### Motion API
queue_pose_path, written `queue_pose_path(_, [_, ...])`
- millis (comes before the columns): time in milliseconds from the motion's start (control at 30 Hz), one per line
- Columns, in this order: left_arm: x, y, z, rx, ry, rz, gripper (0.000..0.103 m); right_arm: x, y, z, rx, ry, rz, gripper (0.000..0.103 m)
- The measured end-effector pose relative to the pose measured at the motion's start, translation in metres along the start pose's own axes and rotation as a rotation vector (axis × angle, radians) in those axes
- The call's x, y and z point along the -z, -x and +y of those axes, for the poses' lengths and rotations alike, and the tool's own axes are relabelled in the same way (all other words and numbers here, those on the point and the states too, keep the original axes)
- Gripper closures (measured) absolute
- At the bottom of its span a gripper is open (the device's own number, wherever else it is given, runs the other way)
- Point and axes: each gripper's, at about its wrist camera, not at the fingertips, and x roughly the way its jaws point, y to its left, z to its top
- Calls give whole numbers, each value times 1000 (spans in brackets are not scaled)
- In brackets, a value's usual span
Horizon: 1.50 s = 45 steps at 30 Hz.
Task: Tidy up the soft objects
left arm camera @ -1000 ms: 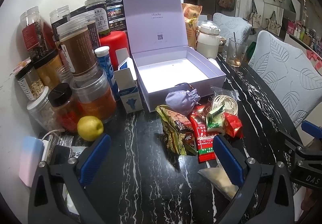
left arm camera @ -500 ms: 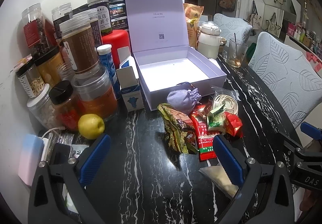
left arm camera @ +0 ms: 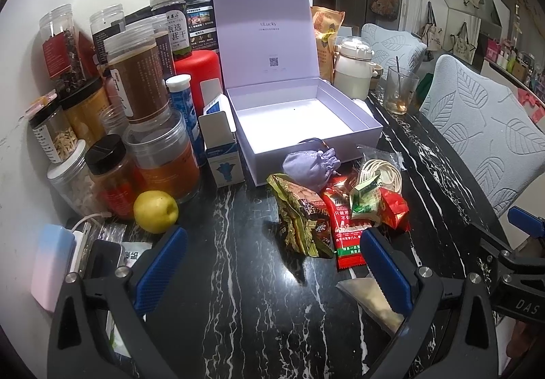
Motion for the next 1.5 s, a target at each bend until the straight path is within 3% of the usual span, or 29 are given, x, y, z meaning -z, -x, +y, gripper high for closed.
queue_pose_path(400, [8, 9, 1, -2, 10, 3, 0, 5, 4, -2, -18, -7, 0, 0])
queue_pose_path(867, [39, -1, 20, 18, 59, 78, 0, 32, -5, 10, -92, 27, 58, 0])
queue_pose_path(1200, [59, -13, 37, 46, 98, 128, 0, 47, -27, 30, -177, 72, 125, 0])
queue_pose_path(1500, [60, -29, 48, 4, 125, 164, 0, 54, -70, 48, -227, 157, 180, 0])
